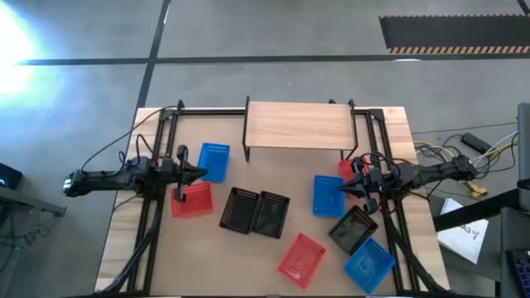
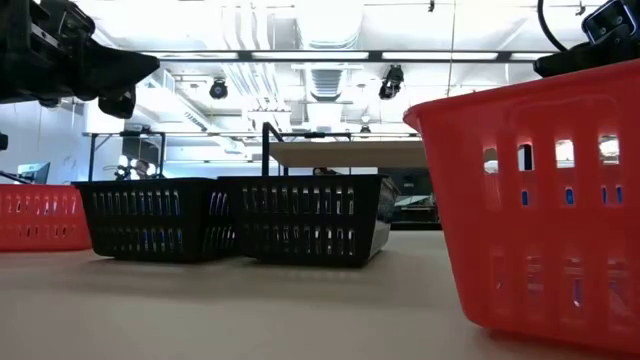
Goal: Stack baskets on shelf by color
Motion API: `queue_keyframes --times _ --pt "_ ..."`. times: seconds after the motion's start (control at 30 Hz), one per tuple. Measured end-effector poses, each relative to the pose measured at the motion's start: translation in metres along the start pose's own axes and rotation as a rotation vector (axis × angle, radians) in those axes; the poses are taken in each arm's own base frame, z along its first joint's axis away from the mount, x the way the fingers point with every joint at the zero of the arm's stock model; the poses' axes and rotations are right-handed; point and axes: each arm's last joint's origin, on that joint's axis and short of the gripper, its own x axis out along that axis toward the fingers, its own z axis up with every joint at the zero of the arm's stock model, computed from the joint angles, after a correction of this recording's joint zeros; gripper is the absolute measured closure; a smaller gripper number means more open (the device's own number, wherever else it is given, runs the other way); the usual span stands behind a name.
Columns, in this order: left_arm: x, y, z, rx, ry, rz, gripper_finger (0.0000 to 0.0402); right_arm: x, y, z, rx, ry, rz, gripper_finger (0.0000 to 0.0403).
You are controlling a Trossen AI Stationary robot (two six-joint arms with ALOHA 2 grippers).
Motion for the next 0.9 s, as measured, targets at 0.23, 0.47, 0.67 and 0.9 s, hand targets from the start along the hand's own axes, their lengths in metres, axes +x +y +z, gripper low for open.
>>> queue_keyframes --times 0.23,0.47,0.67,0.9 --pt "0.0000 0.0000 0.0000 0.000 0.000 0.000 0.0402 0.0000 0.0000 0.0000 0.001 0.000 0.000 0.0394" --pt "0.0000 0.0000 0.0000 0.000 0.000 0.000 0.0402 0.0000 0.0000 0.0001 0.000 0.000 0.000 0.0394" --pt "0.0000 0.0000 0.0001 0.000 0.000 0.000 0.0402 0.0000 0.0000 0.0001 0.000 0.000 0.000 0.0394" --pt "0.0000 0.0000 0.0000 0.000 0.000 0.000 0.0402 0.0000 0.0000 0.0001 -0.011 0.000 -0.001 0.0394"
